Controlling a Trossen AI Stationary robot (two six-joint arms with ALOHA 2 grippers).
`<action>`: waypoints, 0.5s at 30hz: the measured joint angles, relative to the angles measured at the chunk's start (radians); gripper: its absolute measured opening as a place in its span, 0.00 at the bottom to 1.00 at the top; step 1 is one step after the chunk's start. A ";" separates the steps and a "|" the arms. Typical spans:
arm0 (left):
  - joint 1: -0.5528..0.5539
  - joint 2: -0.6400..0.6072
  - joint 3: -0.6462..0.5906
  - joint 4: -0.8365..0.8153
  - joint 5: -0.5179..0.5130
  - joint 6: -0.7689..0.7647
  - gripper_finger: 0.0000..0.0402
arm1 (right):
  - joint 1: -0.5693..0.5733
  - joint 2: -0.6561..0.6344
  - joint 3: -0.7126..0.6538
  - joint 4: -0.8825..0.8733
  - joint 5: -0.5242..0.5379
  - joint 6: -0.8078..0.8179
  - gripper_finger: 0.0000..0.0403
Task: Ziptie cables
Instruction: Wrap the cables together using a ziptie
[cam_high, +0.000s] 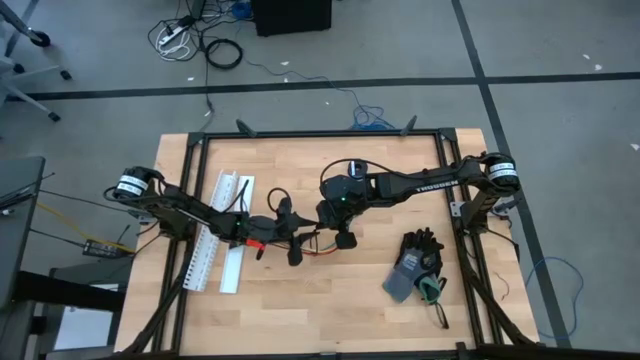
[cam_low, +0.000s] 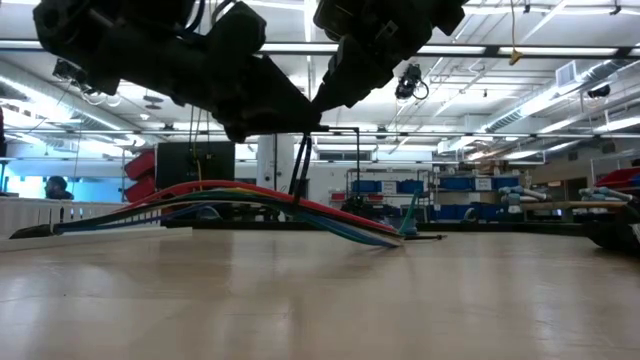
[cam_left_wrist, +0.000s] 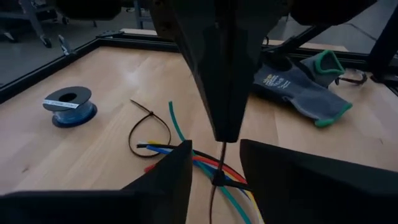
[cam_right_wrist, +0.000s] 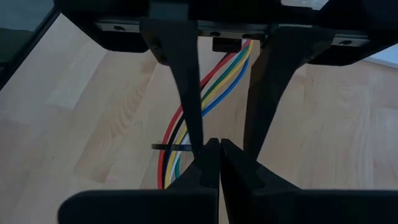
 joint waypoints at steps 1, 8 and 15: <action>0.002 0.000 0.000 -0.003 0.000 -0.001 0.30 | 0.000 0.000 0.000 0.000 0.000 0.000 0.00; 0.005 0.000 0.000 -0.015 0.000 -0.004 0.26 | 0.000 0.000 0.000 0.004 0.013 0.000 0.00; 0.005 0.000 0.000 -0.043 -0.010 -0.004 0.23 | 0.000 0.000 0.000 0.006 0.027 -0.001 0.00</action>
